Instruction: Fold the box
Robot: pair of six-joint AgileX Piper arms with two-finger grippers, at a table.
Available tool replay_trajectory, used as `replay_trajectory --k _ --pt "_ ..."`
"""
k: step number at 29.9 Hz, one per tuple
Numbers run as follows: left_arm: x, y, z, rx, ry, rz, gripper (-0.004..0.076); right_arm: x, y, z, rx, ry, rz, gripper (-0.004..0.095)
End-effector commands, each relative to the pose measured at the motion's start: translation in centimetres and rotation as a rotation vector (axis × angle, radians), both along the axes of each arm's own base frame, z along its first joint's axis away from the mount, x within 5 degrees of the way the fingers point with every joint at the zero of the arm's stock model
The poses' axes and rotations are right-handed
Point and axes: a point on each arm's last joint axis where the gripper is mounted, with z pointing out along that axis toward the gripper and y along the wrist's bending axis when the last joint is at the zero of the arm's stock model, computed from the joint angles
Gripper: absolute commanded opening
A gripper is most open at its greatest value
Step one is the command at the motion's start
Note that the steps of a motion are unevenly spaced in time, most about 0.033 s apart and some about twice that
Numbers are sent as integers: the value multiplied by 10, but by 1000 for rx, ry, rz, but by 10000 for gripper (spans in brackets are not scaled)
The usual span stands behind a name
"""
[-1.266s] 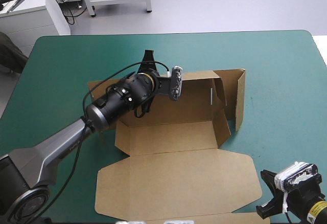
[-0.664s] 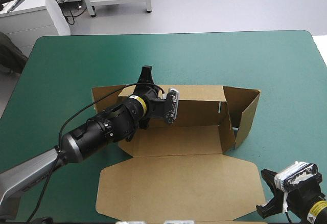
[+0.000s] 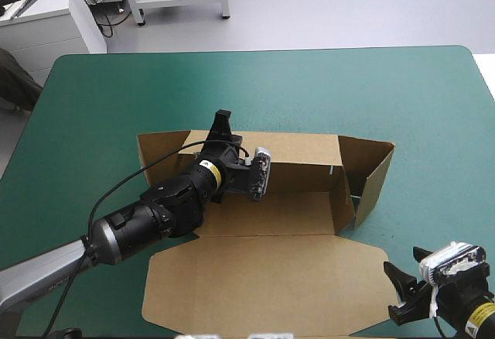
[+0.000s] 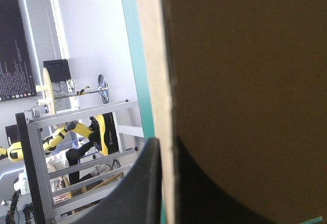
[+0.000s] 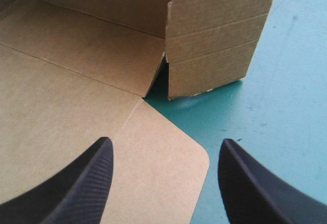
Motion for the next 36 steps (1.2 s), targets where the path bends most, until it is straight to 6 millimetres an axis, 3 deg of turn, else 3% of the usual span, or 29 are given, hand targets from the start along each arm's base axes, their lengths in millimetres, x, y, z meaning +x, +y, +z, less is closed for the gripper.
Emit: replay_trajectory --k 1,4,9,14,19,28,36 --pt "-6 2 11 -50 -4 13 -10 4 -1 14 50 -76 -32 566" --pt "-5 5 9 -30 2 41 -10 4 -2 21 94 -75 -72 566" --pt "-5 7 9 -18 6 57 -10 7 -4 54 140 -111 -114 565" --pt "-5 6 9 -26 9 60 -10 25 1 84 60 -98 -153 556" --pt "-5 6 8 -35 20 63 -10 58 17 117 -16 -99 -177 527" --pt "-7 5 7 -78 58 81 -10 126 58 153 -61 -51 -181 485" --pt "-7 5 7 -125 80 111 -10 185 69 163 -70 70 -221 484"
